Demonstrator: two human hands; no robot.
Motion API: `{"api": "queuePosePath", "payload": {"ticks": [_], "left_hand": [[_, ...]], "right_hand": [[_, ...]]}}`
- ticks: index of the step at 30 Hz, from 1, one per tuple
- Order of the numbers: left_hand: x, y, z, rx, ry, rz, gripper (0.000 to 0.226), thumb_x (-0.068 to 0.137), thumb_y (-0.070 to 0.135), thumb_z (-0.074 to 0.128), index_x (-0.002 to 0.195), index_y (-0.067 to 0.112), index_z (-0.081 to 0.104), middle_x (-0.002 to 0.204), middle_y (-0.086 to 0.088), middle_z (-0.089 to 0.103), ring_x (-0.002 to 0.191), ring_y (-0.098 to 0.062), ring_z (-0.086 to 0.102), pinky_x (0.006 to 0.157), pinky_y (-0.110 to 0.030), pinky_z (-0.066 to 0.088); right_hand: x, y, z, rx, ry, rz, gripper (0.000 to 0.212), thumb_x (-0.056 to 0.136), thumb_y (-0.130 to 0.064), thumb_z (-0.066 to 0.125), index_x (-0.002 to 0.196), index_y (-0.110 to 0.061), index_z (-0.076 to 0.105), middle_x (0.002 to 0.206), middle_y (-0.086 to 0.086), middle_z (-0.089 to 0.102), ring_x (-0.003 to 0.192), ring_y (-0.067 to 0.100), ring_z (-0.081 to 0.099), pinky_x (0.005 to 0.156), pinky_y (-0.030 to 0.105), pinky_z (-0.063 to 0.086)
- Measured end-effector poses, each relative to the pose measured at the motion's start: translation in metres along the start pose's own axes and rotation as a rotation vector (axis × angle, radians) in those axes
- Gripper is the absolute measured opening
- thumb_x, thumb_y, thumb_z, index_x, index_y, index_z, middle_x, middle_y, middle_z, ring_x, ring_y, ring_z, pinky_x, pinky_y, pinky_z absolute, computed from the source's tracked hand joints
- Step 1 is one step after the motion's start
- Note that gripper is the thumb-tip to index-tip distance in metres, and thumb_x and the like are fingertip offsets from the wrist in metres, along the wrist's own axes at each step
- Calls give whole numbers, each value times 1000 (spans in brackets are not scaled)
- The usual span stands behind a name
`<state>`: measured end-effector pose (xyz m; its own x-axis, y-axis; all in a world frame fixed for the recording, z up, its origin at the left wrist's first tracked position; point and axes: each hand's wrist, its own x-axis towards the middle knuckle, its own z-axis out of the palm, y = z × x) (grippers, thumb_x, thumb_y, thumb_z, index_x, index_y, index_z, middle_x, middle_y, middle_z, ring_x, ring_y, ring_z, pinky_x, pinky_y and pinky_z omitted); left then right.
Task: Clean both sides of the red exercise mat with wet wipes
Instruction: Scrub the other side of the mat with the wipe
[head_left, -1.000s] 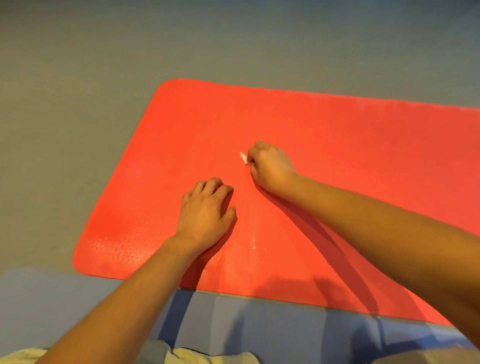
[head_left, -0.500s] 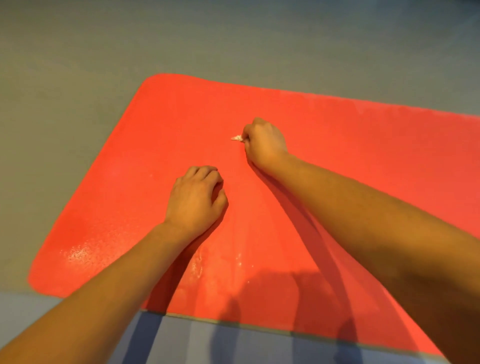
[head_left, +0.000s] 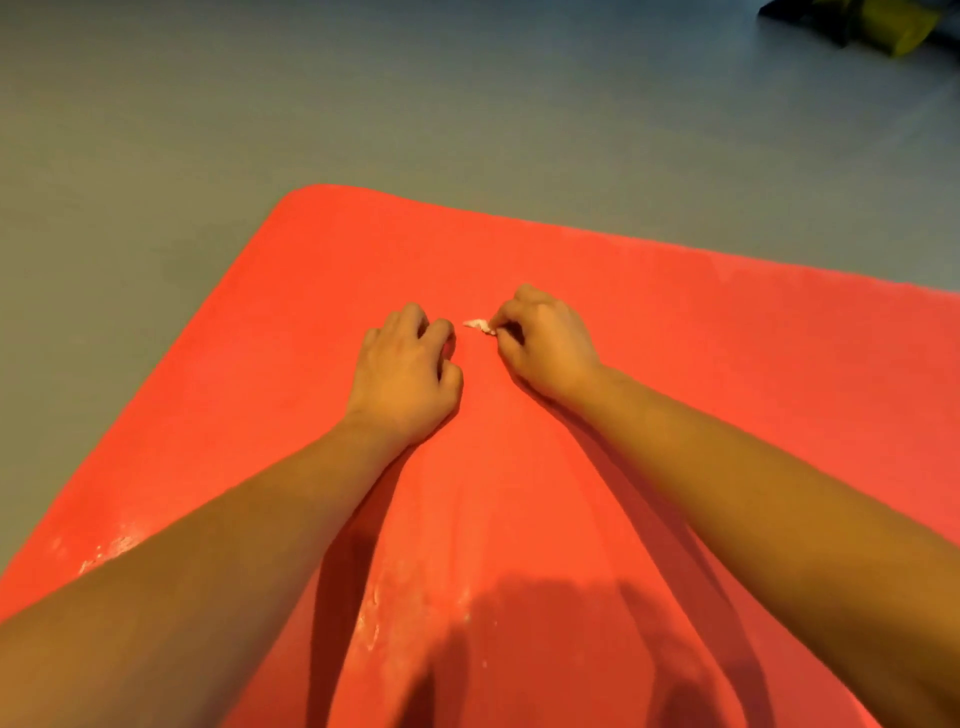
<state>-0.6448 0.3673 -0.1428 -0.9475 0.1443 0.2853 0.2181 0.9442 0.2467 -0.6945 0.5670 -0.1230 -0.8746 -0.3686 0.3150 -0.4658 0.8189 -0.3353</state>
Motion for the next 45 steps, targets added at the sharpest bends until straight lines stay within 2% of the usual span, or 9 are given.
{"api": "queuePosePath", "payload": {"ticks": [5,11,15,19,23,30,35,41,45], "left_hand": [[13,-1,8,-11,3,50,50,83,35,52,131,26,63,139,-4,54,129,-26,48,101,-44,41],[18,-4,13,10,-67,71,54,92,46,48,144,30,56,155,-1,48,141,-25,42,115,-44,33],[19,-4,12,26,-87,69,55,94,50,47,146,33,54,157,-1,46,142,-25,40,116,-44,32],[20,-4,11,44,-95,68,56,94,51,45,146,34,53,157,0,45,142,-24,39,116,-44,32],[20,-4,13,49,-85,66,55,94,51,45,146,33,54,157,0,46,142,-24,40,116,-44,32],[20,-5,14,42,-84,59,56,94,52,46,147,33,54,157,1,45,142,-24,39,116,-44,31],[21,-3,11,44,-91,52,57,93,53,45,146,34,54,157,1,46,142,-23,39,116,-44,32],[21,-2,10,39,-81,46,55,91,52,47,143,35,56,155,1,48,141,-23,41,114,-44,33],[21,-2,12,38,-71,42,55,91,52,48,142,35,56,153,1,48,140,-23,41,113,-45,35]], "right_hand": [[81,46,16,-138,23,73,21,82,-19,58,94,-19,75,96,8,66,92,33,63,72,39,49],[165,81,27,-251,-3,207,25,85,-14,54,98,-16,75,106,13,65,95,40,63,76,42,51],[168,77,26,-277,-20,214,24,82,-8,53,95,-11,74,103,15,65,93,41,64,76,44,54],[134,61,20,-272,-20,68,22,82,-12,55,92,-14,74,98,10,65,89,38,64,68,42,51],[119,63,21,-239,-6,-2,22,83,-16,54,93,-16,74,97,7,65,90,36,63,68,43,52],[183,95,26,-299,-1,182,27,82,-9,53,97,-14,75,107,12,66,97,39,63,74,42,51],[164,83,20,-261,-17,198,23,81,-11,53,91,-13,74,100,12,66,92,39,64,72,42,52],[68,39,5,-112,2,27,20,81,-18,56,92,-18,72,95,4,65,90,29,63,71,38,50],[32,33,-2,-110,-74,-147,17,84,-19,56,95,-19,69,94,3,61,89,29,62,70,41,50]]}}
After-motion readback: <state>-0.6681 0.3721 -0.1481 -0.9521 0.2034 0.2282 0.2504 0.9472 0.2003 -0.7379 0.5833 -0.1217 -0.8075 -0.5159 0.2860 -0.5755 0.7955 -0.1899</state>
